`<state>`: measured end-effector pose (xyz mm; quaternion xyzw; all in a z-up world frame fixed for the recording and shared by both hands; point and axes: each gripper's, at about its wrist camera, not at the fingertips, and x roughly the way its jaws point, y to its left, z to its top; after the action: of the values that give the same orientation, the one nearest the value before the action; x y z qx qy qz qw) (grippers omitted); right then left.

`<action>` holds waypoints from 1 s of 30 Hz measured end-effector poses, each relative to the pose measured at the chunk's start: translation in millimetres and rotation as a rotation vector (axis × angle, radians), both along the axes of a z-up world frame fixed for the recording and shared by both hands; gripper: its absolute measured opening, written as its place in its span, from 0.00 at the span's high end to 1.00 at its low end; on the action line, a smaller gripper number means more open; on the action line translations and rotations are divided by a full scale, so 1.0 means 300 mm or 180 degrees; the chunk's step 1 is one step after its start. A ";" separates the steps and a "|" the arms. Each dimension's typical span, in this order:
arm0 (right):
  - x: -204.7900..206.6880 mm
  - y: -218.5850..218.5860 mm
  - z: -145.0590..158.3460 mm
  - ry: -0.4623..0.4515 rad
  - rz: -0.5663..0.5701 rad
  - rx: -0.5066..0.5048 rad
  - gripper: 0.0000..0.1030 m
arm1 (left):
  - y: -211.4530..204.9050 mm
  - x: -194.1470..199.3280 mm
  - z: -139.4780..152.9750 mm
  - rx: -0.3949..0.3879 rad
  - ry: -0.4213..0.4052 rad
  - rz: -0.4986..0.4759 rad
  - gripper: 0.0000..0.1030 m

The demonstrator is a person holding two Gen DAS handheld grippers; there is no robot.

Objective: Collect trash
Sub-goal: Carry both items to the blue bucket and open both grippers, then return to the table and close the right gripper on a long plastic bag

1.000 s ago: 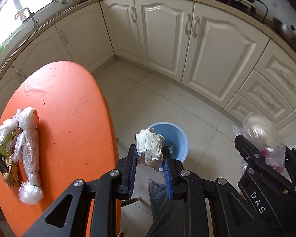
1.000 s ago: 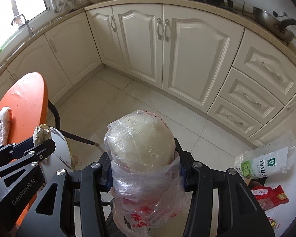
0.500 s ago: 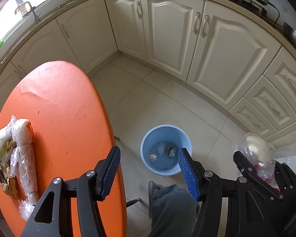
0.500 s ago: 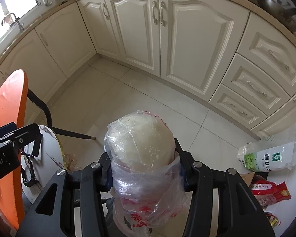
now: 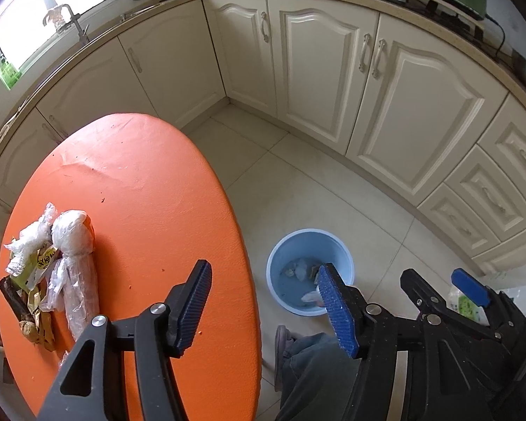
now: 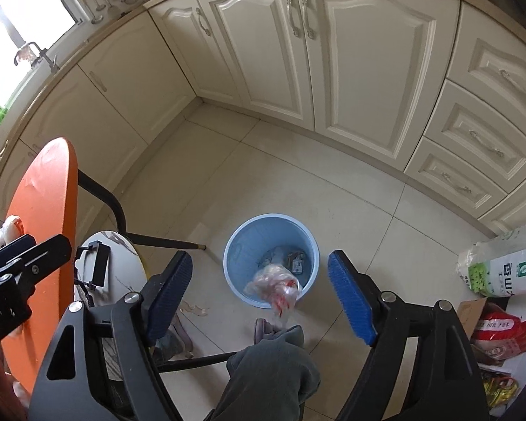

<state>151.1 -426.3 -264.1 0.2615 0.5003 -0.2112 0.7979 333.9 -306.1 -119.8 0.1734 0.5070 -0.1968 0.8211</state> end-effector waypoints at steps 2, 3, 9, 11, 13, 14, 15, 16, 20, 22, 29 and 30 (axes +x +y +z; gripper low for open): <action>-0.007 0.001 -0.003 0.0054 -0.0025 0.0006 0.21 | 0.012 -0.007 0.001 -0.0024 0.0055 -0.0015 0.43; -0.012 0.006 -0.004 0.0073 -0.0027 0.0016 0.21 | 0.018 -0.007 0.004 -0.0045 0.0084 -0.0026 0.43; -0.045 0.041 0.024 0.0128 -0.0027 -0.0011 0.21 | 0.080 -0.038 0.053 -0.0101 0.0053 -0.0092 0.43; -0.060 0.058 0.051 0.0093 -0.0030 -0.0049 0.21 | 0.110 -0.052 0.080 -0.0126 0.0003 -0.0090 0.43; -0.067 0.071 0.081 0.0064 -0.0040 -0.0097 0.21 | 0.153 -0.075 0.107 -0.0165 -0.0028 -0.0092 0.43; -0.068 0.081 0.098 0.0049 -0.0041 -0.0120 0.21 | 0.177 -0.086 0.120 -0.0180 -0.0045 -0.0083 0.43; -0.070 0.093 0.118 0.0026 -0.0032 -0.0148 0.21 | 0.208 -0.096 0.138 -0.0195 -0.0066 -0.0073 0.43; -0.073 0.107 0.139 -0.0001 -0.0023 -0.0178 0.21 | 0.233 -0.105 0.152 -0.0215 -0.0090 -0.0056 0.43; -0.085 0.168 0.220 -0.0110 0.0008 -0.0295 0.21 | 0.352 -0.148 0.216 -0.0293 -0.0152 0.0017 0.43; -0.091 0.209 0.259 -0.0159 0.0045 -0.0343 0.21 | 0.413 -0.173 0.243 -0.0316 -0.0194 0.0058 0.43; -0.088 0.388 0.368 -0.0280 0.0295 -0.0477 0.21 | 0.674 -0.258 0.331 -0.0425 -0.0295 0.0329 0.42; -0.083 0.419 0.380 -0.0292 0.0344 -0.0485 0.21 | 0.714 -0.265 0.339 -0.0439 -0.0304 0.0383 0.42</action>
<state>126.1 -300.6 -150.1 0.1821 0.4591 -0.1930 0.8478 254.4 -92.0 -18.1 0.0949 0.4621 -0.1730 0.8646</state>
